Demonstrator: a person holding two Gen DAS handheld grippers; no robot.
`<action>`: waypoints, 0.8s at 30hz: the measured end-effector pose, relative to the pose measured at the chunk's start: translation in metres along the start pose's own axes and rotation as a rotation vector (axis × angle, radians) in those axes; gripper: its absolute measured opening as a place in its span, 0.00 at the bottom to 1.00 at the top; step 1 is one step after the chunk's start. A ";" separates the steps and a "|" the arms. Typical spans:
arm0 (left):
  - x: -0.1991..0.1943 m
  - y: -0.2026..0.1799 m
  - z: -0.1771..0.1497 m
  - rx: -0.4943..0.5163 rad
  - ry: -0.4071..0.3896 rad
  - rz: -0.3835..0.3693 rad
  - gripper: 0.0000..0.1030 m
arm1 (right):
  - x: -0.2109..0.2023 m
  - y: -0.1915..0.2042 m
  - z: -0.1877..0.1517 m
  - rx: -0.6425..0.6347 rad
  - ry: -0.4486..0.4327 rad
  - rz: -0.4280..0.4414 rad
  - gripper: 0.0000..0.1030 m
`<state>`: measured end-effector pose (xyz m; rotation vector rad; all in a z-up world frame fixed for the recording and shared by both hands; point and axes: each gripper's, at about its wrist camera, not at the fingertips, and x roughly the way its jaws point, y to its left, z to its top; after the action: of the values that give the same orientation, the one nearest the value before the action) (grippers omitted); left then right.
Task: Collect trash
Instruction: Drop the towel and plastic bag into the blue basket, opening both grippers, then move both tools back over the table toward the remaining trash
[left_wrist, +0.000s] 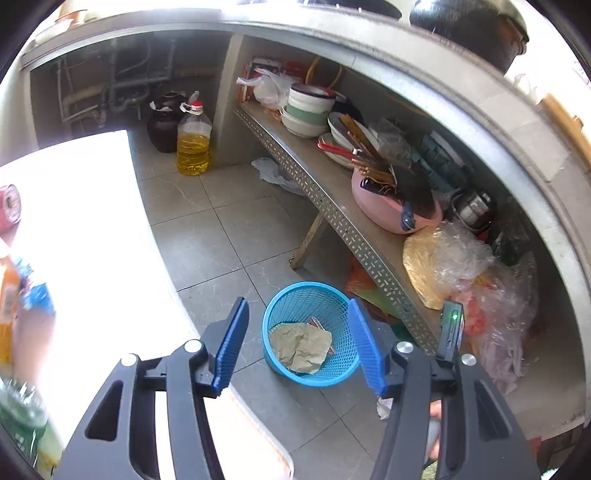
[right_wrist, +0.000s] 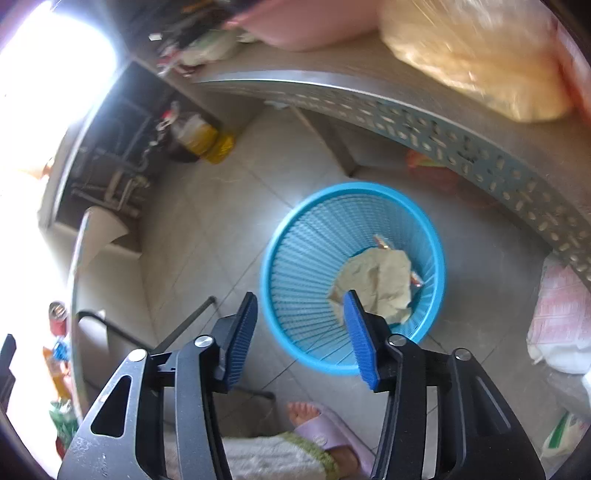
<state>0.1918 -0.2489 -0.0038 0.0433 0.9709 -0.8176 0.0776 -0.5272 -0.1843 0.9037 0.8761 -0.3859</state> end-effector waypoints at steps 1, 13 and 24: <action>-0.010 0.004 -0.004 0.001 -0.012 0.001 0.54 | -0.007 0.007 -0.002 -0.019 -0.001 0.016 0.51; -0.148 0.082 -0.058 -0.081 -0.214 0.147 0.66 | -0.055 0.131 -0.015 -0.247 0.047 0.290 0.60; -0.175 0.187 -0.052 -0.255 -0.138 0.383 0.72 | -0.034 0.248 -0.062 -0.465 0.194 0.415 0.63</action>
<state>0.2209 0.0071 0.0372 -0.0457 0.8934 -0.3379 0.1817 -0.3340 -0.0480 0.6702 0.8796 0.2627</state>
